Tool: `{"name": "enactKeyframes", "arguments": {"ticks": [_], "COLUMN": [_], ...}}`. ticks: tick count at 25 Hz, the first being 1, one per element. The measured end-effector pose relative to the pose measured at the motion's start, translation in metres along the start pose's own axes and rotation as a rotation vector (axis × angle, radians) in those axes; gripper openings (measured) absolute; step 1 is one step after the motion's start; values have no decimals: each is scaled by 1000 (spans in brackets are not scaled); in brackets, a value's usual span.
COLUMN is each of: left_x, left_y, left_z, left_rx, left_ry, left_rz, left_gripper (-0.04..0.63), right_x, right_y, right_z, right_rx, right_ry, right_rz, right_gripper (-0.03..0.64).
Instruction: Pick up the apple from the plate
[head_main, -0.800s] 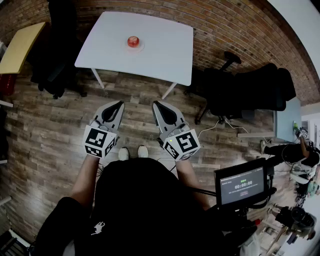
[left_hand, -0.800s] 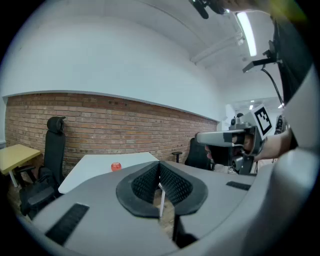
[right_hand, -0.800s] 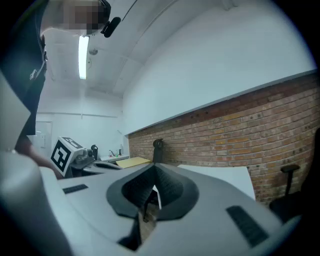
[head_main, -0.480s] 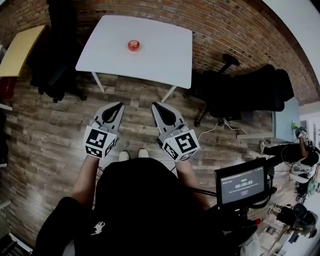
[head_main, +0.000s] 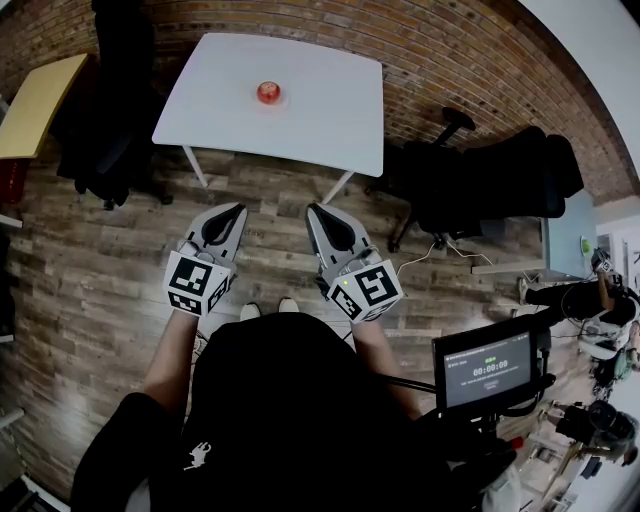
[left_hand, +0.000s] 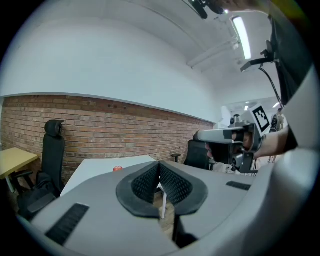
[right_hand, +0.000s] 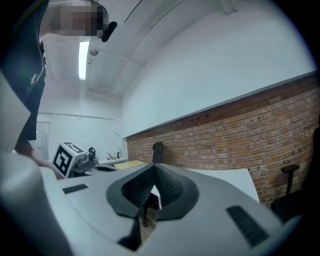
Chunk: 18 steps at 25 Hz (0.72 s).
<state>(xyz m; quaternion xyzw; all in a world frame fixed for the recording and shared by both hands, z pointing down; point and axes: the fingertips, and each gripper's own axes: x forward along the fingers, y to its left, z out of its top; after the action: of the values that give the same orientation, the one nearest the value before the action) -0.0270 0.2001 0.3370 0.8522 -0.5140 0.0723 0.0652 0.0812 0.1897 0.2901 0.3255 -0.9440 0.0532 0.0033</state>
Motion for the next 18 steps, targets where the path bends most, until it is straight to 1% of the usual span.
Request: {"name": "enactKeyframes", "arguments": {"ticks": [3,9,14,18], "left_x": [-6,-44,-58,-61], "left_y": [1,9,24,32], "left_z": [-3,-17,-27,-26], "left_rx": [0,-24,-14,-12], "left_ry": [-1,-37,-25,-21], "left_rz": [-24,-49,-44,-46], "left_gripper": [6,6,6,5], "right_x": [1,0,8,15], "right_y": [8,48,66,72], "right_z": [0,-12,-19,-17], "right_rx": [-2,-16,-24,-20], "right_ry": [-2,-12,-8,-5], "right_rz": [-4,-17,-21,-22], "right_gripper": [3,2,2,2]}}
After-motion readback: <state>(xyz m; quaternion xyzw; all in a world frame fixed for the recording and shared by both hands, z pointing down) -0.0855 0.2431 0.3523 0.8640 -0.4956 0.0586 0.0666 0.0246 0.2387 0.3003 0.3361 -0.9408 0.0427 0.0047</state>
